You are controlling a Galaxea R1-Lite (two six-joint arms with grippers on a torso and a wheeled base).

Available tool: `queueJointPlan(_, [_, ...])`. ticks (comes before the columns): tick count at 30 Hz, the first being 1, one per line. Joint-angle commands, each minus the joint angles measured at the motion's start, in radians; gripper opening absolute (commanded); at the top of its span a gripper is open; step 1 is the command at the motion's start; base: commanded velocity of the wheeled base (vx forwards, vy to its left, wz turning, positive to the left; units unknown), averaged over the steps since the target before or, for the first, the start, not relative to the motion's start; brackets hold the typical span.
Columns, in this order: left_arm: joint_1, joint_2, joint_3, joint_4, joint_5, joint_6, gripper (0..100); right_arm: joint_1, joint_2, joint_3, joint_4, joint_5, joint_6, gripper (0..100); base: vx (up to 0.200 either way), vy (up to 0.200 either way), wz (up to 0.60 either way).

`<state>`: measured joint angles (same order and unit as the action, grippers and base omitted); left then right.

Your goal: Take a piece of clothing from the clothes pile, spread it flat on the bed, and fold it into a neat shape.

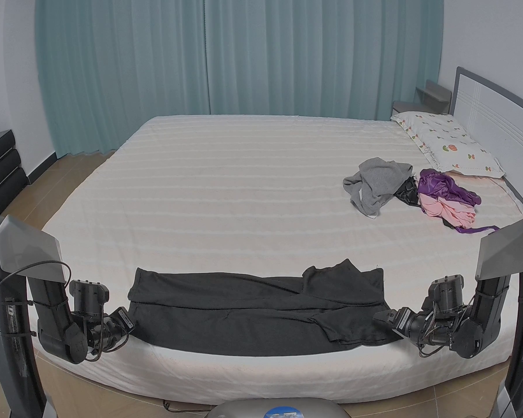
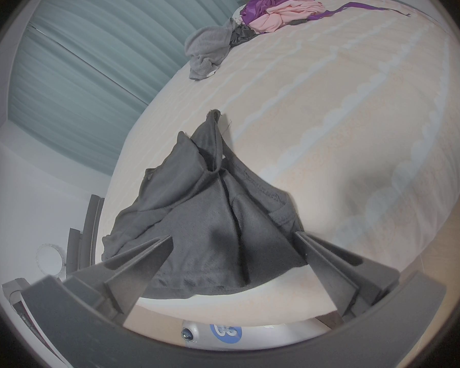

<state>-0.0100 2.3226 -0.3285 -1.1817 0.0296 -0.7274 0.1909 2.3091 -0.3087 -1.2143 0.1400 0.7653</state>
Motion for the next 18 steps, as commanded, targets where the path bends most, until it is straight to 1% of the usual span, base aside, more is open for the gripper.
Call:
queueJointPlan(1, [0.005, 0.009, 0.008, 0.001, 0.003, -0.003, 0, 0.007, 0.006, 0.005, 0.007, -0.002, -0.004, 100, 0.0, 0.0, 0.0])
queueJointPlan(7, [0.018, -0.011, 0.013, 0.001, 0.001, -0.009, 0, 0.048, 0.046, -0.012, 0.019, -0.108, -0.014, 100, 0.0, 0.0, 0.0])
queueJointPlan(12, [0.019, -0.011, 0.013, 0.001, 0.003, -0.017, 0, 0.052, 0.044, -0.01, 0.022, -0.12, -0.014, 100, 0.0, 0.0, 0.0])
queueJointPlan(13, [0.019, -0.011, 0.011, 0.001, 0.001, -0.029, 0, 0.052, 0.032, -0.01, 0.024, -0.143, -0.02, 100, 0.0, 0.0, 0.0])
queueJointPlan(14, [0.019, -0.009, 0.011, 0.001, 0.001, -0.029, 0, 0.052, 0.036, -0.01, 0.025, -0.148, -0.021, 100, 0.0, 0.0, 0.0])
queueJointPlan(18, [0.019, -0.009, 0.009, 0.001, 0.001, -0.029, 0, 0.071, 0.041, -0.013, 0.033, -0.151, -0.021, 100, 0.0, 0.0, 0.0])
